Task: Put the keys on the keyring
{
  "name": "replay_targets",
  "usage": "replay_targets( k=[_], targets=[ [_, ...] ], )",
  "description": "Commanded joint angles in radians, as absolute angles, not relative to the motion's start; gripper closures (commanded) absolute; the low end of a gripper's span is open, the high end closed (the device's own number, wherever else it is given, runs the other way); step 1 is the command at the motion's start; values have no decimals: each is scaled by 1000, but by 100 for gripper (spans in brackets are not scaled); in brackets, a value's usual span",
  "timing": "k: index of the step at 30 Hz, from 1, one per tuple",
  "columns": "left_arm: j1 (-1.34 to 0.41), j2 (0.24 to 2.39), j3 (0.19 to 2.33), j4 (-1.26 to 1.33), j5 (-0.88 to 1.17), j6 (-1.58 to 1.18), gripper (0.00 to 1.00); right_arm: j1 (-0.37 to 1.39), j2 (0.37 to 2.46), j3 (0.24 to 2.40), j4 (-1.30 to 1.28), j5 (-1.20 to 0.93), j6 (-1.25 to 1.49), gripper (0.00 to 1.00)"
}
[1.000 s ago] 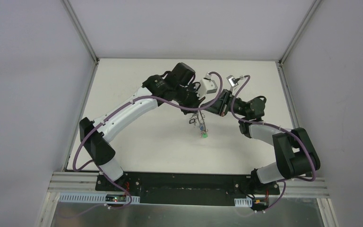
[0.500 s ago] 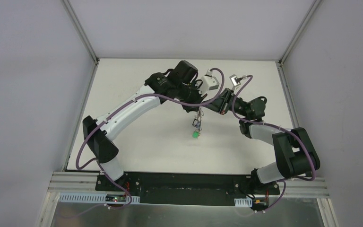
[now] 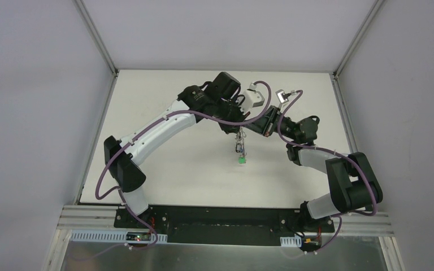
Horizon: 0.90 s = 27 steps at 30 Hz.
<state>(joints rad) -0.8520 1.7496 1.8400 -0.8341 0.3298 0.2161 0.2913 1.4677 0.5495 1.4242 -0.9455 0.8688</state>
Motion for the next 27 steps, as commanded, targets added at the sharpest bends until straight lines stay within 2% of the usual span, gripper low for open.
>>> replay_targets(
  k=[1, 9, 17, 27],
  targets=[
    [-879, 1715, 1833, -791, 333, 220, 94, 289, 1454, 565, 1509, -936, 858, 100],
    [-839, 1641, 1755, -778, 359, 231, 79, 269, 1449, 580, 1535, -996, 838, 100],
    [-757, 1607, 1706, -708, 549, 131, 69, 267, 1458, 592, 1546, -1040, 818, 100],
    [-719, 1710, 1732, -635, 769, -61, 67, 267, 1449, 594, 1554, -1056, 823, 100]
  ],
)
